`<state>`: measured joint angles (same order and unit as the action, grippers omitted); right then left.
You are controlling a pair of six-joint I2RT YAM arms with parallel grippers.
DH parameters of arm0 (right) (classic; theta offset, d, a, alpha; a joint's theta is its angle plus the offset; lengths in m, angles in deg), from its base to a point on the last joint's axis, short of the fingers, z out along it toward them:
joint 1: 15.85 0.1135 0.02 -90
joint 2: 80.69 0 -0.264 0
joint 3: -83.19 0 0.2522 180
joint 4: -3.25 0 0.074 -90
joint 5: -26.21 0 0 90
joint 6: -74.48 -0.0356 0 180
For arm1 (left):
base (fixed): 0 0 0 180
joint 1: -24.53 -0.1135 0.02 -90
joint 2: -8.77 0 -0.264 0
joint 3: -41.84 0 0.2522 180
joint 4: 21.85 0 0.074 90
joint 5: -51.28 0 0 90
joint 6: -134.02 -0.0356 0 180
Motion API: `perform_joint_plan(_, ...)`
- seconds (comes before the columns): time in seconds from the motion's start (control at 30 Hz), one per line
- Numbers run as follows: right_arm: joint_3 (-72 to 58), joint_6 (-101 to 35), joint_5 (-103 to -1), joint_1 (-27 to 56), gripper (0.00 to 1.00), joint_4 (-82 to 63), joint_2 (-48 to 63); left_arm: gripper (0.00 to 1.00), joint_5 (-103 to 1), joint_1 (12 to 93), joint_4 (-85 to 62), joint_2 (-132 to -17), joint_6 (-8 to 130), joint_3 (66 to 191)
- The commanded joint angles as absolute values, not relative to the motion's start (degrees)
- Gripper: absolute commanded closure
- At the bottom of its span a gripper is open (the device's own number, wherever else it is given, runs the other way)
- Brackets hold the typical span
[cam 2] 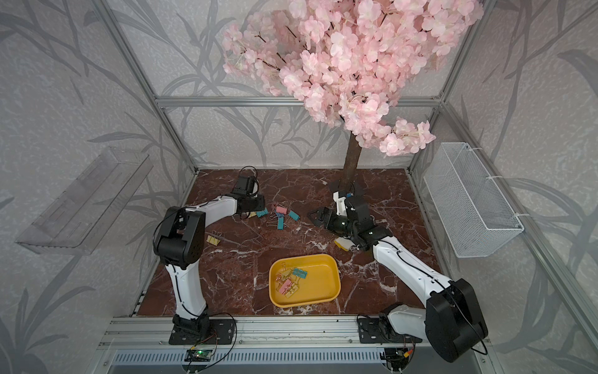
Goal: Put the binder clips in the storage box
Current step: Pick up the binder clip at the center of the board, then place the binder clip in the storage box.
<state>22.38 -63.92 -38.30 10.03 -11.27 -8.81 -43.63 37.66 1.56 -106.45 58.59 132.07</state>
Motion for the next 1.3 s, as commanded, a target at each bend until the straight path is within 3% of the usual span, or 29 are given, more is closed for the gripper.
perform_joint_plan(0.0,21.00,-63.77,-38.92,10.26,0.01,-11.73,-8.96,0.84,-44.75,37.72,2.91,-107.34,58.56,133.39)
perform_joint_plan(0.3,21.35,-64.07,-39.62,10.25,0.00,-11.76,-10.38,0.99,-49.73,37.97,1.86,-102.33,61.50,129.73)
perform_joint_plan(0.63,21.55,-64.45,-38.29,10.10,0.01,-9.22,-9.46,1.00,-54.21,41.13,2.34,-80.88,63.56,118.86)
perform_joint_plan(0.8,22.02,-66.88,-36.61,8.69,0.01,-6.31,-8.01,1.00,-51.47,51.58,4.03,-66.58,61.08,115.08)
perform_joint_plan(0.97,23.97,-70.07,-35.29,7.34,0.01,-2.67,-7.10,1.00,-49.40,67.51,4.05,-56.61,57.91,109.70)
perform_joint_plan(1.13,24.49,-69.95,-35.84,7.31,0.01,-2.95,-7.74,1.00,-38.94,84.48,6.11,-55.21,56.39,104.94)
perform_joint_plan(1.27,23.84,-69.54,-36.06,7.28,0.01,-3.82,-7.61,1.00,-35.82,90.32,2.80,-57.31,58.11,99.42)
